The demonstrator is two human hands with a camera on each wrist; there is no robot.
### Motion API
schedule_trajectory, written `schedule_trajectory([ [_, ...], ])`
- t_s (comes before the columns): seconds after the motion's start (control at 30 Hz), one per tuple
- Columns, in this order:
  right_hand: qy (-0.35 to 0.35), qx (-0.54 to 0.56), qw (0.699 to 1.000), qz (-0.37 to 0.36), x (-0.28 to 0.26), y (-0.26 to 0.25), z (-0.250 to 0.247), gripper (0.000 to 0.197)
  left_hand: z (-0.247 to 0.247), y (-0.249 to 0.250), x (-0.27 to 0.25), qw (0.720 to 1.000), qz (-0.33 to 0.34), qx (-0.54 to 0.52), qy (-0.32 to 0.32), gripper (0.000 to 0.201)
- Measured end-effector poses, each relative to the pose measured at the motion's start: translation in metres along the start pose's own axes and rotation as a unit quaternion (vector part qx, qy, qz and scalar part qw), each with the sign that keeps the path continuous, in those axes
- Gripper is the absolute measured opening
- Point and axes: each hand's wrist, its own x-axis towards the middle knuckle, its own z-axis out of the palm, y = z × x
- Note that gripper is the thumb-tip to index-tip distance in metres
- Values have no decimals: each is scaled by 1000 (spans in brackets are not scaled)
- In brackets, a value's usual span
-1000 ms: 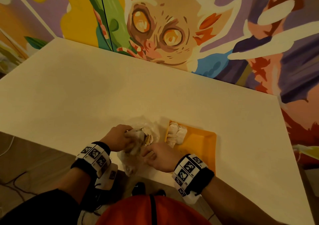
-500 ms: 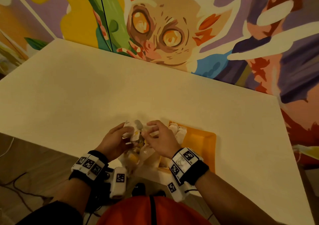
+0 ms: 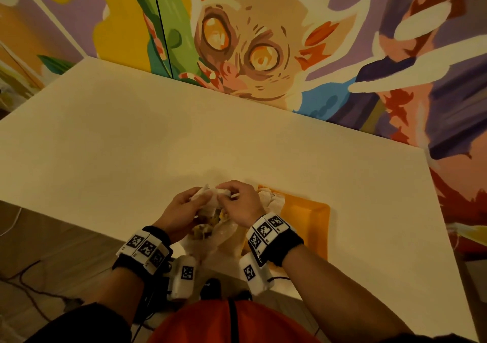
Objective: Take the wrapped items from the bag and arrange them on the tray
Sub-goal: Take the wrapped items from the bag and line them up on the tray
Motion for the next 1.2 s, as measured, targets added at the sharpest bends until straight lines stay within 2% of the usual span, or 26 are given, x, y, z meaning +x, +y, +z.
schedule_trajectory([
  [0.1, 7, 34, 999, 10, -1, 3, -3, 13, 0, 2, 2, 999, -2, -43, 23, 28],
  [0.3, 27, 118, 993, 9, -7, 6, -16, 8, 6, 13, 1, 995, 4, -89, 48, 14],
  [0.4, 37, 110, 993, 11, -8, 12, -21, 7, 14, 18, 0, 999, 41, 0, 15, 19],
  [0.47, 39, 112, 993, 12, -8, 14, -25, 7, 21, 20, 1, 993, 78, 89, 22, 12],
  [0.53, 37, 116, 993, 14, -10, 14, -28, 8, 26, 21, 6, 981, 118, 147, 46, 4],
  [0.57, 35, 118, 992, 13, -12, 13, -30, 8, 28, 22, 9, 973, 142, 172, 53, 6],
  [0.67, 26, 98, 995, -19, -19, 11, -37, 15, 33, 26, 13, 944, 211, 253, 29, 7],
  [0.8, 36, 49, 997, -52, -23, 15, -45, 29, 40, 28, 14, 918, 252, 306, -21, 10],
  [0.9, 37, -11, 997, -60, -27, 18, -50, 30, 44, 27, 16, 905, 273, 325, -22, 11],
  [1.03, 41, -48, 996, -57, -30, 21, -59, 23, 49, 24, 18, 901, 275, 335, -21, 13],
  [1.2, 63, -17, 997, -31, -34, 34, -72, 23, 47, 16, 25, 916, 219, 336, -15, 9],
])
